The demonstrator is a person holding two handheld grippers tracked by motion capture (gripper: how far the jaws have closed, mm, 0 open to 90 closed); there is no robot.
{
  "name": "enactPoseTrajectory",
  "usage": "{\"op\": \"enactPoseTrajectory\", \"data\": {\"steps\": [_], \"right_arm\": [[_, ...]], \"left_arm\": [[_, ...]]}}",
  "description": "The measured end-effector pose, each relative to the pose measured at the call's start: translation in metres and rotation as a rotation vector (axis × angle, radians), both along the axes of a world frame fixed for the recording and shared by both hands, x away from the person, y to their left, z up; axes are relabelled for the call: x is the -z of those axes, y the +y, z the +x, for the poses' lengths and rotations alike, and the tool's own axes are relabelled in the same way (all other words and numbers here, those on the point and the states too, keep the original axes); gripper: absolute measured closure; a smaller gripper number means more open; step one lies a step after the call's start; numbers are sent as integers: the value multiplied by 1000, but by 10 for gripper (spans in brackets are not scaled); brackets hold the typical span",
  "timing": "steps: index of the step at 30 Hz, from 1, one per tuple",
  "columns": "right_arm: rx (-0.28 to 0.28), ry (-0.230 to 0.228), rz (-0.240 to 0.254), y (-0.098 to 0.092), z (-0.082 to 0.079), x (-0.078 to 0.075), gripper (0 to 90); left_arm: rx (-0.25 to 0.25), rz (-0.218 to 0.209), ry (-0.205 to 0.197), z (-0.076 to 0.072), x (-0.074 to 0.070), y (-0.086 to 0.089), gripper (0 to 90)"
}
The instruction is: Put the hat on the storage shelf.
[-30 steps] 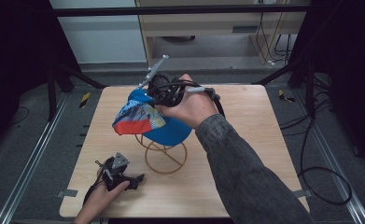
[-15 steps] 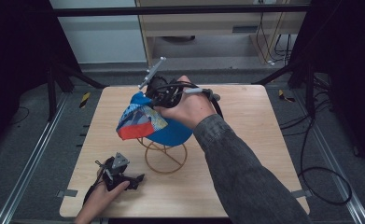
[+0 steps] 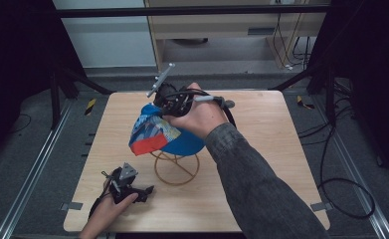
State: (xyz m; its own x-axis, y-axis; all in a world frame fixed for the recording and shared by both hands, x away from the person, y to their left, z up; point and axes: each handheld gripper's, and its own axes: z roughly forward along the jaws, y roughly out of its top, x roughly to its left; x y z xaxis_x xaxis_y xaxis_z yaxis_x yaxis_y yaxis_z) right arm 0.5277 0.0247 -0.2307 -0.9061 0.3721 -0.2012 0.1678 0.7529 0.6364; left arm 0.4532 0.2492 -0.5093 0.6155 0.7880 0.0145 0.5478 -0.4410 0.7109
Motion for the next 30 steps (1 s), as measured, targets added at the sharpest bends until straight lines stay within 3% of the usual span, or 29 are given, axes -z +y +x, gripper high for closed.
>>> {"op": "enactPoseTrajectory", "data": {"steps": [11, 30], "right_arm": [[-6, 5, 2, 0, 0, 2, 849], [26, 13, 36, -7, -1, 3, 629]], "left_arm": [[0, 0, -1, 0, 0, 0, 0], [0, 1, -1, 0, 0, 0, 0]]}}
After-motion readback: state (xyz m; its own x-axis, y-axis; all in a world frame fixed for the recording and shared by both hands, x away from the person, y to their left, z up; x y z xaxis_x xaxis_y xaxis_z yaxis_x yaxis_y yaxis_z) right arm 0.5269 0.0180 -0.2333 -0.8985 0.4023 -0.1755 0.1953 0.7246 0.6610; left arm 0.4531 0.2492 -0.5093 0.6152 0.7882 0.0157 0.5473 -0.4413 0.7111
